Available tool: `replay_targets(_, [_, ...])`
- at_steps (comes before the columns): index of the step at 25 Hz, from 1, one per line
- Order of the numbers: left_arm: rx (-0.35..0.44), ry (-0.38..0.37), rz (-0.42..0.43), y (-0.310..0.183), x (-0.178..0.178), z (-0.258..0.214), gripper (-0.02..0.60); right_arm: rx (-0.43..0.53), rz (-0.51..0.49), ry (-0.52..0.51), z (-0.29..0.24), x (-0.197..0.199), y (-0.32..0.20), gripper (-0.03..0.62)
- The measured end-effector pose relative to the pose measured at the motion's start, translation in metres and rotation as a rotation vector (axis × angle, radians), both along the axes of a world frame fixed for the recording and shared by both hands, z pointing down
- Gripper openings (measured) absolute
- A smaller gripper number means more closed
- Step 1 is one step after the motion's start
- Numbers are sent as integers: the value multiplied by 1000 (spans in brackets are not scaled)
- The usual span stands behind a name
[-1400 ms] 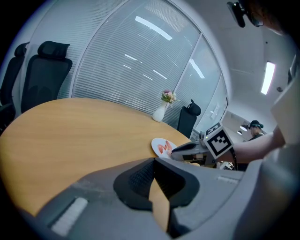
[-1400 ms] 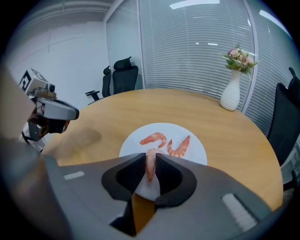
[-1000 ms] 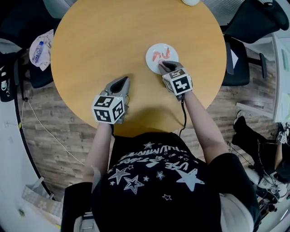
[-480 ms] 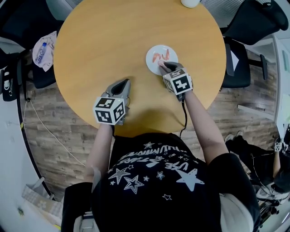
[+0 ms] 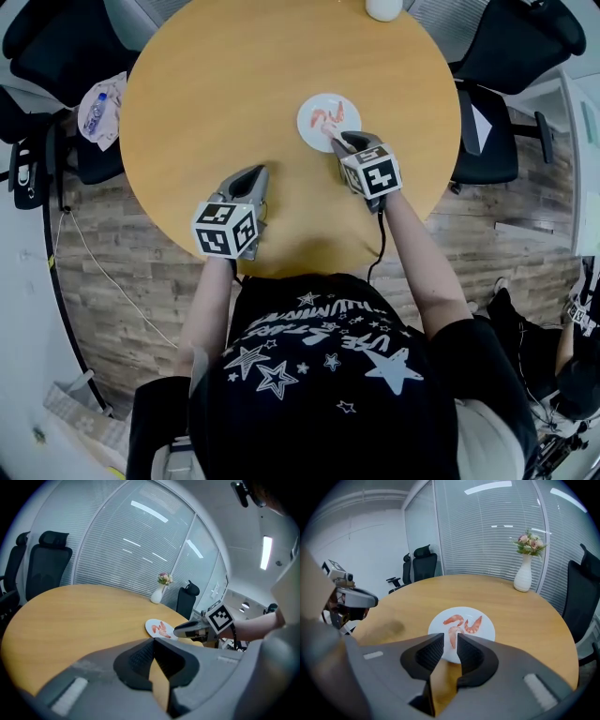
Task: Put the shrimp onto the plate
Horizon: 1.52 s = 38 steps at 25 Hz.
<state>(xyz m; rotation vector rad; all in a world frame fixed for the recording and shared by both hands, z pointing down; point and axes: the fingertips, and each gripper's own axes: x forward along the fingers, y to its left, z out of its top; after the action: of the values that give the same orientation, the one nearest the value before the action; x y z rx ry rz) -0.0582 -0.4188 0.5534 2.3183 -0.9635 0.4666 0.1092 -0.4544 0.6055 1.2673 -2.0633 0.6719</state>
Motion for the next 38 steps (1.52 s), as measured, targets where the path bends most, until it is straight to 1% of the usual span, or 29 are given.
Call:
replay_targets(8, [44, -3, -16, 31, 10, -21, 2, 53, 23, -48, -25, 12, 37, 87])
replay_targets(18, [94, 4, -18, 88, 24, -44, 2, 133, 47, -98, -66, 24, 92, 78])
replay_targets(24, [117, 6, -9, 118, 43, -56, 2, 175, 40, -119, -88, 37, 126, 77])
replay_targets(32, [161, 20, -10, 166, 46, -74, 2, 226, 25, -122, -111, 35, 182, 71])
replay_targets(38, [182, 23, -39, 204, 52, -82, 2, 250, -1, -133, -121, 37, 220, 52])
